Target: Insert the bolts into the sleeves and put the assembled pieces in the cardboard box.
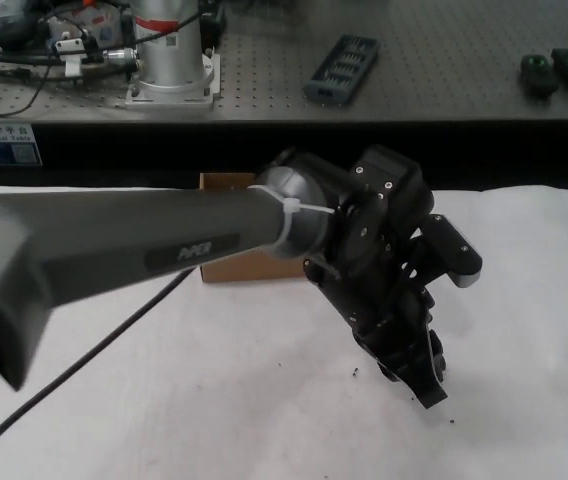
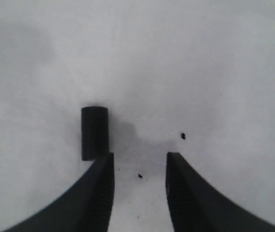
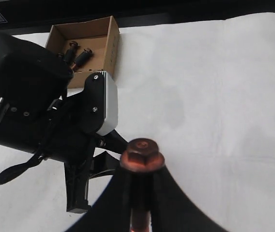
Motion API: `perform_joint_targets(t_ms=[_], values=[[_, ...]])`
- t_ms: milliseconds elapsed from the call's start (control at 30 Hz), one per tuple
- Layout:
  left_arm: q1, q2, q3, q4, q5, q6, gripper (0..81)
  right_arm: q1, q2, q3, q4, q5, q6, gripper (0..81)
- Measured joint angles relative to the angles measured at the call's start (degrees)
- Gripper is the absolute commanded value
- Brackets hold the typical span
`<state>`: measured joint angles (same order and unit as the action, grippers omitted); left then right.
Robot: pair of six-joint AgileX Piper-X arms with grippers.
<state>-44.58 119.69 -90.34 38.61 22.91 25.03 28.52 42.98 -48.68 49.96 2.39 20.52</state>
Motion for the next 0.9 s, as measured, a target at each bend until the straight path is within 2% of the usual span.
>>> perform_joint_targets(t_ms=[300,900], values=[[0.0,4.8,-4.4,0.1,-2.5,1.1,30.0,0.0,0.0,0.0,0.0,0.0,-0.1,1.9],[0.0,8.3,-5.6,-0.1,-2.0,1.7,30.0,0.0,0.0,0.0,0.8,0.0,-0.1,1.9]])
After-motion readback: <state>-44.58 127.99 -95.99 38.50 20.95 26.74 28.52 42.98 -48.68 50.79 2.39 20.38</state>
